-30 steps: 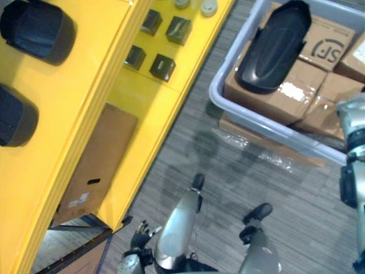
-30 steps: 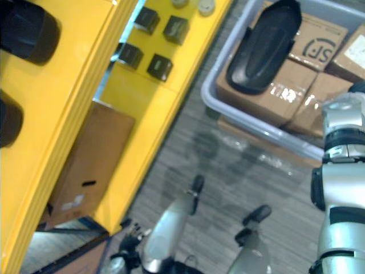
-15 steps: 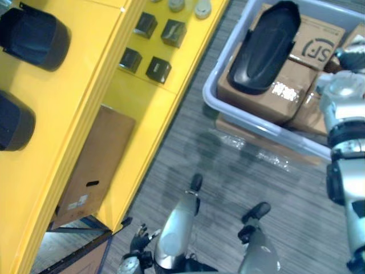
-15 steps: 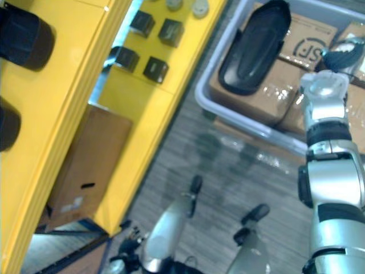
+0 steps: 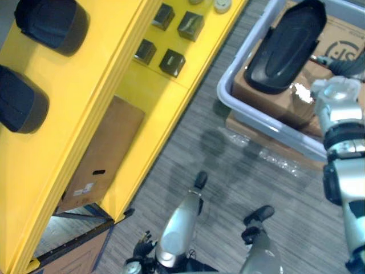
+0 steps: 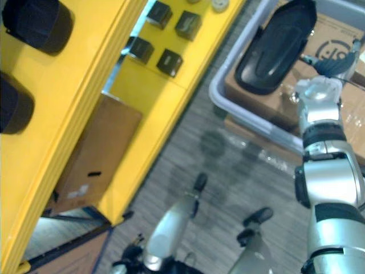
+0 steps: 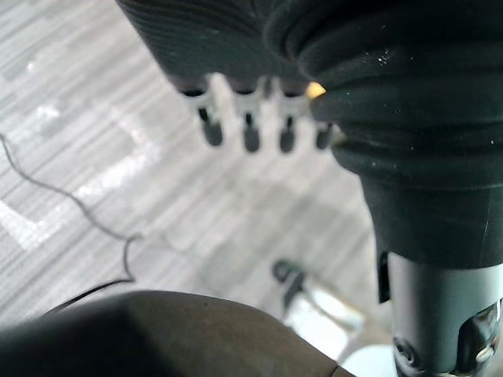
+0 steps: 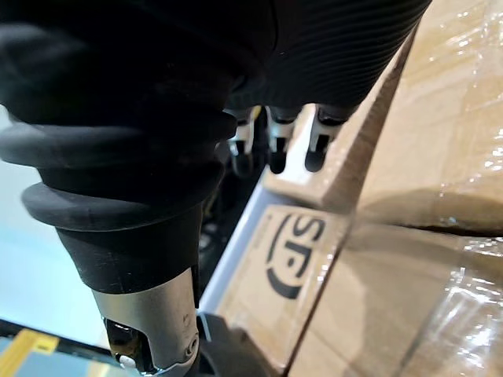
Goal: Walk over and take plastic housings, then place them on the shelf
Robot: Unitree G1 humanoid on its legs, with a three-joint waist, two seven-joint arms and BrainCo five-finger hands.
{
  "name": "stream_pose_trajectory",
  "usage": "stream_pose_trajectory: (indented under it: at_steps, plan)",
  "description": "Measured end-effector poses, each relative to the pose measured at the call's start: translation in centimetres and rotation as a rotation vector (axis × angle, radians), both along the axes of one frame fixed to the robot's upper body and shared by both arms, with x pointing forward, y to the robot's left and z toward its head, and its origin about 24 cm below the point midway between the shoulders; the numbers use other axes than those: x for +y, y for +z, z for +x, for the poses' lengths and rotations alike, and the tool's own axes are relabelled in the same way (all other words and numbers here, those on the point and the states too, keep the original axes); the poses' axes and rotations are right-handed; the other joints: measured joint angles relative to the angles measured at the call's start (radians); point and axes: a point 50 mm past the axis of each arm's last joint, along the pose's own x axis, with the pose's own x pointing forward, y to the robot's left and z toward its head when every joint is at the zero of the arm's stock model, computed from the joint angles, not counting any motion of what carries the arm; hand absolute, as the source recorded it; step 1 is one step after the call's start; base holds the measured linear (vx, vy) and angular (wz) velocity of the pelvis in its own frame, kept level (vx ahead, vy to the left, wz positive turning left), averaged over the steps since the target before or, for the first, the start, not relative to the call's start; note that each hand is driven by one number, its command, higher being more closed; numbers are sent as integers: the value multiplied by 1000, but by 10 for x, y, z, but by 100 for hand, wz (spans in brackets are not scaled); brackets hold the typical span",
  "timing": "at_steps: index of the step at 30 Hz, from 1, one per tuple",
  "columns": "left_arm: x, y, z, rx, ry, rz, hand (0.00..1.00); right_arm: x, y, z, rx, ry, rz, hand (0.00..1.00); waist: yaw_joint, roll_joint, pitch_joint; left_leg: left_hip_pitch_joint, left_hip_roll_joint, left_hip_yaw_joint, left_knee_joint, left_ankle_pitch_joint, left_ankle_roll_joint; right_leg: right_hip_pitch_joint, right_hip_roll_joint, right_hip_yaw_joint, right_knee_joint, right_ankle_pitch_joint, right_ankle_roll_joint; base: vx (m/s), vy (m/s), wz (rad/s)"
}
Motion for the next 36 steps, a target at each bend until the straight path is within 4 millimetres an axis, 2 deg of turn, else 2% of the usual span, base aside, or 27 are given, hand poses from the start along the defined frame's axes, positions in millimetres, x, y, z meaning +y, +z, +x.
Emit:
stream_pose_trajectory:
  at_steps: [9,18,21,28,32,36]
  plan:
    - [-10,0,1,-2,-26,-20,0,-6,-15,-1,71,-23,72,0,27,40,-28,-15,-8,-13,0,1,1,-4,-9,-18,5,-5,3,-17,2,5]
    - [-11,0,2,-3,-35,-27,0,-17,-14,-6,111,-35,72,0,41,50,-35,-18,-17,-24,0,0,1,-21,-29,-22,50,-46,0,-17,-5,4]
    - [-12,0,4,-10,-47,-41,0,-27,-12,-11,133,-55,72,0,54,60,-43,-21,-18,-30,0,0,1,-20,-29,-27,51,-49,1,-12,-7,5]
    - [-14,0,4,-12,-52,-49,0,-33,-13,-14,149,-64,84,0,60,64,-45,-36,-18,-41,3,0,0,-24,-29,-45,53,-53,3,3,-11,5]
    - [-16,1,5,-15,-52,-56,0,-34,-12,-16,112,-145,93,0,74,64,-45,-36,-20,-41,4,0,0,-28,-35,-45,66,-58,7,0,0,0]
    - [-19,1,5,-16,-49,-63,0,-30,-7,-19,2,-243,68,0,85,65,-46,-40,-20,-41,5,0,0,-35,-38,-45,72,-61,7,0,0,0]
